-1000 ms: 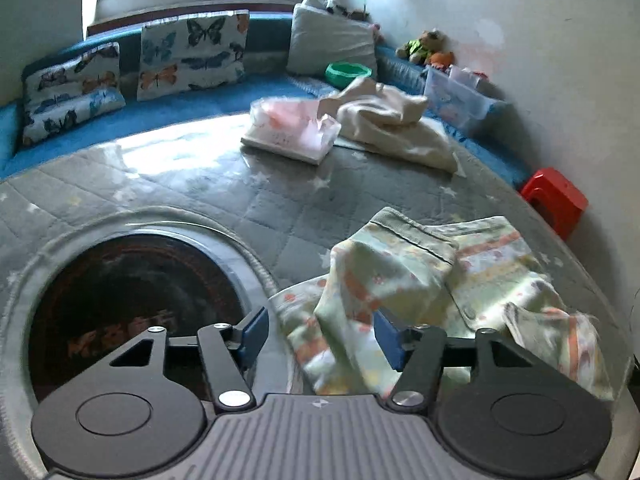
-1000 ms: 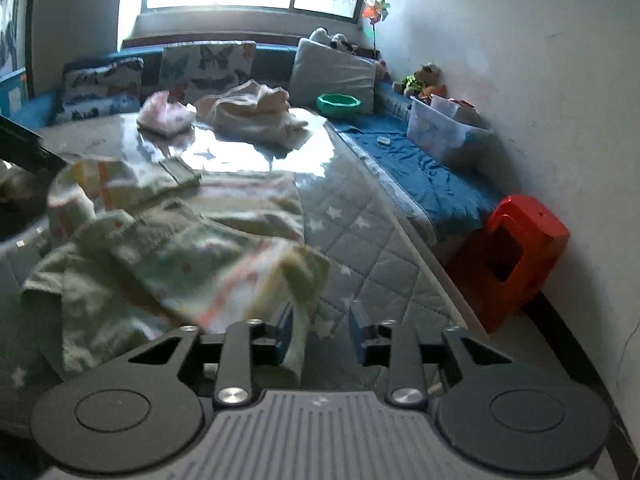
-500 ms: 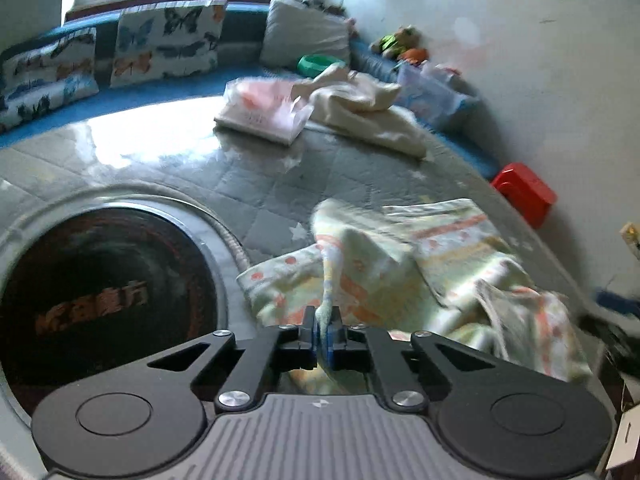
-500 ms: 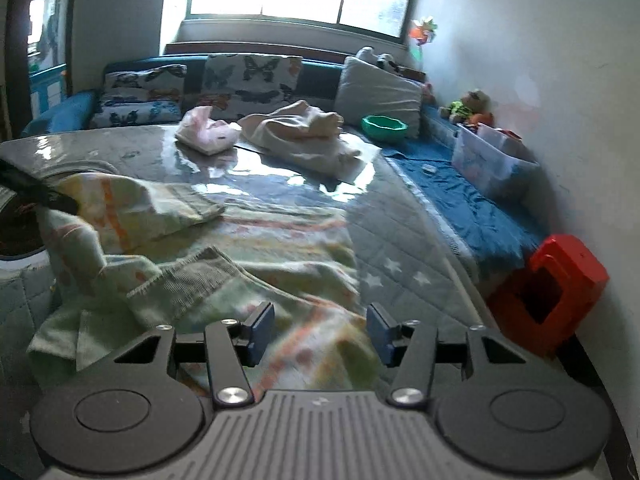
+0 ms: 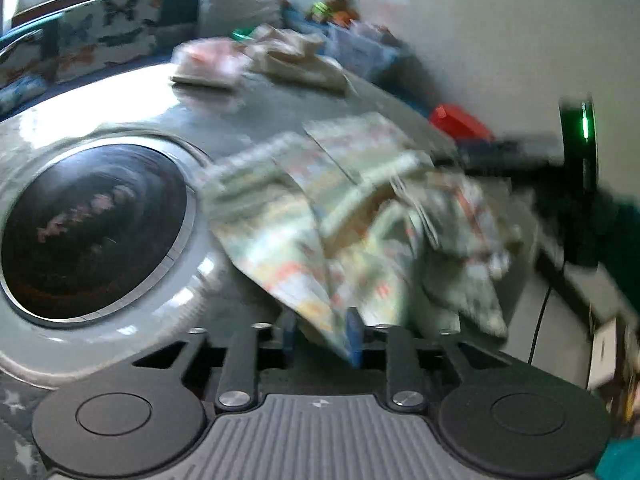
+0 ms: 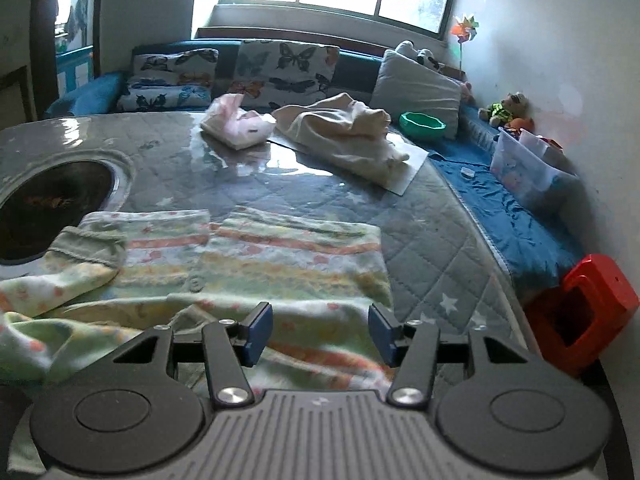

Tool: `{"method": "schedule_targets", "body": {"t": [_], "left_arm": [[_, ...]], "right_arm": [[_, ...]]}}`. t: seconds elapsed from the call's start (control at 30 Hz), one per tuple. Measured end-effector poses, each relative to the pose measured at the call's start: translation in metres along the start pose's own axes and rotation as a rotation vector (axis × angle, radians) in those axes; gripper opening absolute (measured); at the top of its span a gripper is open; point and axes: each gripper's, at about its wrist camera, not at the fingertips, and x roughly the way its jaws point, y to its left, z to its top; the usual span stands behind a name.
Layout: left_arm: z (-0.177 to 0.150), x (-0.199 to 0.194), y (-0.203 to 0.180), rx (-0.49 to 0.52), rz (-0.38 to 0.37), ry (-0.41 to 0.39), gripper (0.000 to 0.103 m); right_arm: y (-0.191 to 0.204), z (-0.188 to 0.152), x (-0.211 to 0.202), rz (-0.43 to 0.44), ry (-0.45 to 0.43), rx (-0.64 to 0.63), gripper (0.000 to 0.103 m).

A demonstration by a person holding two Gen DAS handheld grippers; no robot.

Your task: Fold clothes

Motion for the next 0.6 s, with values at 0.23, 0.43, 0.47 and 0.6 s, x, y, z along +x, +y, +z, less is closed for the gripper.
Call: {"method": "schedule_targets", "body": {"t": [0.23,0.43,0.47,0.6], "left_arm": [[0.053,0.027,0.039,-0.133,0.165,-0.092,0.045],[0.068,0.083,0.045,-0.120,0.252,-0.036,0.045],[0.068,0.089,0.046,-0.126,0.264,-0.028,0.045],[0.065,0.105,0.048,-0.146,0.284,-0.011,0.045]], "right_arm": [[-0.023,0.002,0.035,-0.013,0.044,0.057,0.058],[-0.035,-0.001,0.049,-0.010,0.071,0.075,0.058],[-0.037,-0.002,0.051,-0.007,0.076,0.077,0.058],[-0.040,-0.004,0.055,0.002,0.089,0.070,0.058]]}}
